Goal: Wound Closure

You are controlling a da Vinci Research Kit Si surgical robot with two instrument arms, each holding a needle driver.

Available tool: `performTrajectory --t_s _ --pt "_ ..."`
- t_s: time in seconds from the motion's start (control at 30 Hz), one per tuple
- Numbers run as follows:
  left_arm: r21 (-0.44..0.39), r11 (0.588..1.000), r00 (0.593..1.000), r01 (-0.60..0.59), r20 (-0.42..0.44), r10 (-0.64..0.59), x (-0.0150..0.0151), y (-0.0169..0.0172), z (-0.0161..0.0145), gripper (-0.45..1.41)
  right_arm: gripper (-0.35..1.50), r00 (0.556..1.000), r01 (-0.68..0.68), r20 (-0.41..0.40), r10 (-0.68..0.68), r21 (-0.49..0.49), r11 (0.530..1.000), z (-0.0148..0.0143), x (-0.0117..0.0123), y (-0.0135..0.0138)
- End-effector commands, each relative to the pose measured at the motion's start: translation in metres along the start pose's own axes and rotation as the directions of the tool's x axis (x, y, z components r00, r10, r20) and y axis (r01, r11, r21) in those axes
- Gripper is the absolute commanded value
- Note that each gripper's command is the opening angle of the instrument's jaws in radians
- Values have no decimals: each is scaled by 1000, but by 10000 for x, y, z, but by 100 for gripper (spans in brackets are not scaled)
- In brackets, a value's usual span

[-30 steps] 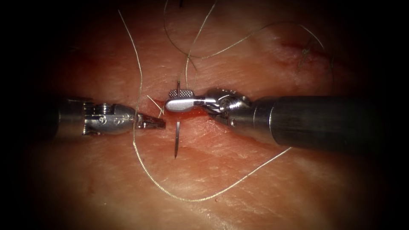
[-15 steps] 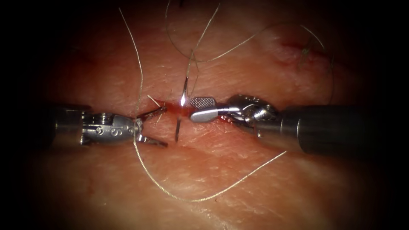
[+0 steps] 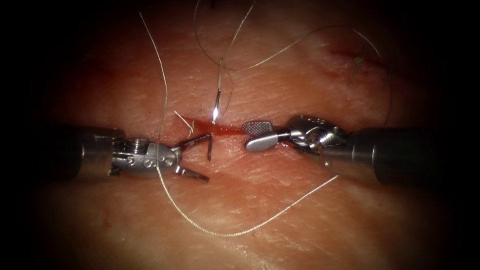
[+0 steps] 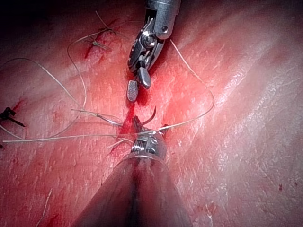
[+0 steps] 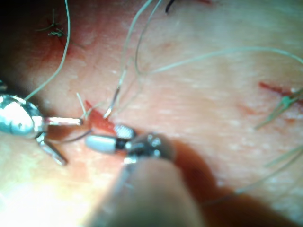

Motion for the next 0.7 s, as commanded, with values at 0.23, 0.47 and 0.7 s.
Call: performTrajectory --t_s 0.23,0.47,0.7 --pt "-1 1000 1000 5 -3 -5 -3 -7 16 22 130 1000 2 -2 -2 -6 1000 -3 -9 1" --pt "-86 981 982 176 -51 -181 -2 -5 3 -45 128 1000 7 -3 -7 -9 1000 1 -18 -1" --pt "-284 878 878 386 -181 -444 27 2 -23 -45 128 1000 14 0 -14 -9 1000 5 -27 -1"
